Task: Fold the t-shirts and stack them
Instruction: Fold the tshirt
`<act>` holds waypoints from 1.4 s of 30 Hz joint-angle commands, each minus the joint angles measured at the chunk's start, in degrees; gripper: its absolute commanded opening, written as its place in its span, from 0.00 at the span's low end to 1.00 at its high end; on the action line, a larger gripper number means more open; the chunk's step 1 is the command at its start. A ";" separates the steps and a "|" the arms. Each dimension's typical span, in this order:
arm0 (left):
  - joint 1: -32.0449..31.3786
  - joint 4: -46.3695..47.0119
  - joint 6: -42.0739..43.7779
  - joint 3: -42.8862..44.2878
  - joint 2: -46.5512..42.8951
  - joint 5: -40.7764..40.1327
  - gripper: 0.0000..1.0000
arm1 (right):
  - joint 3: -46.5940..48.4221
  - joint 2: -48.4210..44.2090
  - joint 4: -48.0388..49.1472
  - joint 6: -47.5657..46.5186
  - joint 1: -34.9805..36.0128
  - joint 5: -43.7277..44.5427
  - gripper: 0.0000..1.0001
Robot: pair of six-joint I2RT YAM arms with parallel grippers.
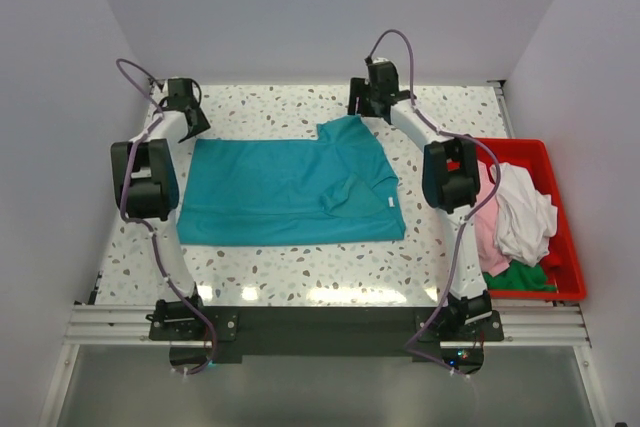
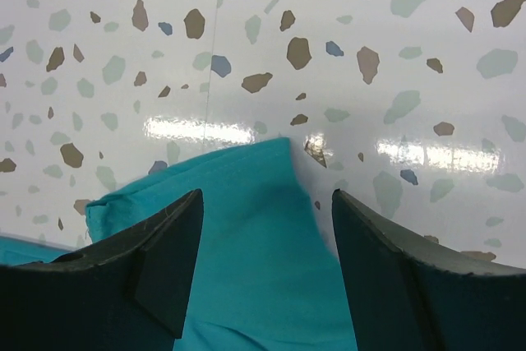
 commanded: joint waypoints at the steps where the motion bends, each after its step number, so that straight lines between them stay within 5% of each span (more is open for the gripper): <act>1: -0.38 2.29 1.55 -0.31 0.77 1.27 0.55 | 3.20 2.34 1.52 -0.97 0.08 -1.43 0.67; 15: -0.55 2.12 1.99 -0.58 2.27 2.59 0.44 | 5.32 6.47 1.34 0.87 0.08 -4.68 0.63; 24: -0.55 1.68 1.99 -0.41 1.83 2.33 0.31 | 3.47 4.81 2.14 2.10 0.08 -5.48 0.44; 33: -0.55 2.46 1.90 0.56 1.65 2.42 0.15 | 4.00 3.58 1.87 2.36 0.08 -6.09 0.08; 42: -0.46 6.51 0.94 0.65 0.77 3.03 0.00 | 6.37 2.17 2.31 0.52 -0.01 -3.37 0.00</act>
